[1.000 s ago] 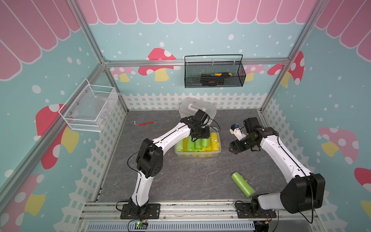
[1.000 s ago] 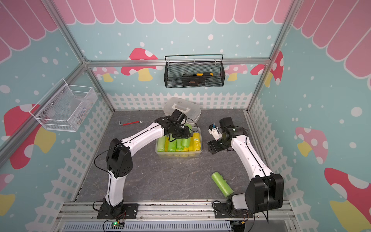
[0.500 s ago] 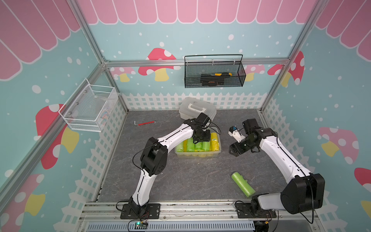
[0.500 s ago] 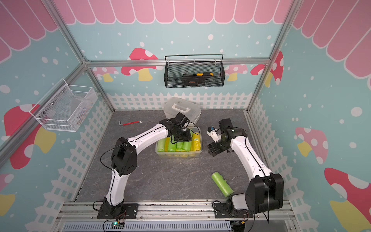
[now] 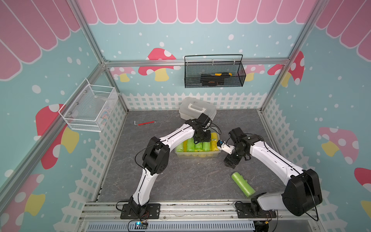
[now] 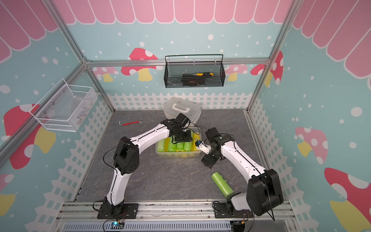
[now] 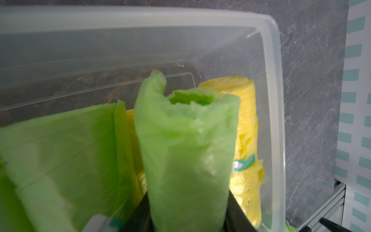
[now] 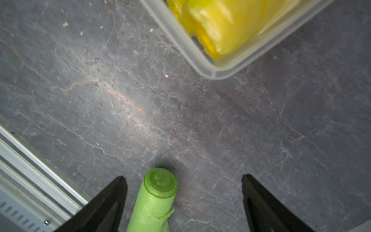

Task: Put the roll of trash bags into the storage box
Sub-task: Place the roll of trash bags in the storage box.

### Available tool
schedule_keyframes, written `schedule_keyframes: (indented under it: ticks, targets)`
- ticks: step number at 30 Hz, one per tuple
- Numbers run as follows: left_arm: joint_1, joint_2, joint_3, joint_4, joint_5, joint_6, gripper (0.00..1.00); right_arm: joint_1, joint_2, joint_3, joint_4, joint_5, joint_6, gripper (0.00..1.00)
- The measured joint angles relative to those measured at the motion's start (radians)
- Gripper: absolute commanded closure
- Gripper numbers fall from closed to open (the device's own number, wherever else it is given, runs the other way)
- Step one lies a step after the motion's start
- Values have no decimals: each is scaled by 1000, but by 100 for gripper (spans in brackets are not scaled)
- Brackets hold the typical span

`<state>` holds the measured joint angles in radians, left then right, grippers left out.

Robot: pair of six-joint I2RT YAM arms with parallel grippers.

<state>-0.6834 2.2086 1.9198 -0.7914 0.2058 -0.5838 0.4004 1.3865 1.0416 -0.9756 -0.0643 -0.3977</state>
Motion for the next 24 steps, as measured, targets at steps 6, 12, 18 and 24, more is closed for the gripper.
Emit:
schedule_keyframes:
  ticks: [6,12,18,24]
  targets:
    - [0,8,16,0,0,-10,50,6,3,-6,-52,68,-62,7]
    - [0,9,17,0,0,-11,45,6,17,-6,-111,76,-108,6]
    - [0,7,32,-1,-1,-10,43,6,43,-6,-189,82,-130,5]
    - [0,-46,32,0,-4,-10,42,6,72,-10,-222,89,-133,4]
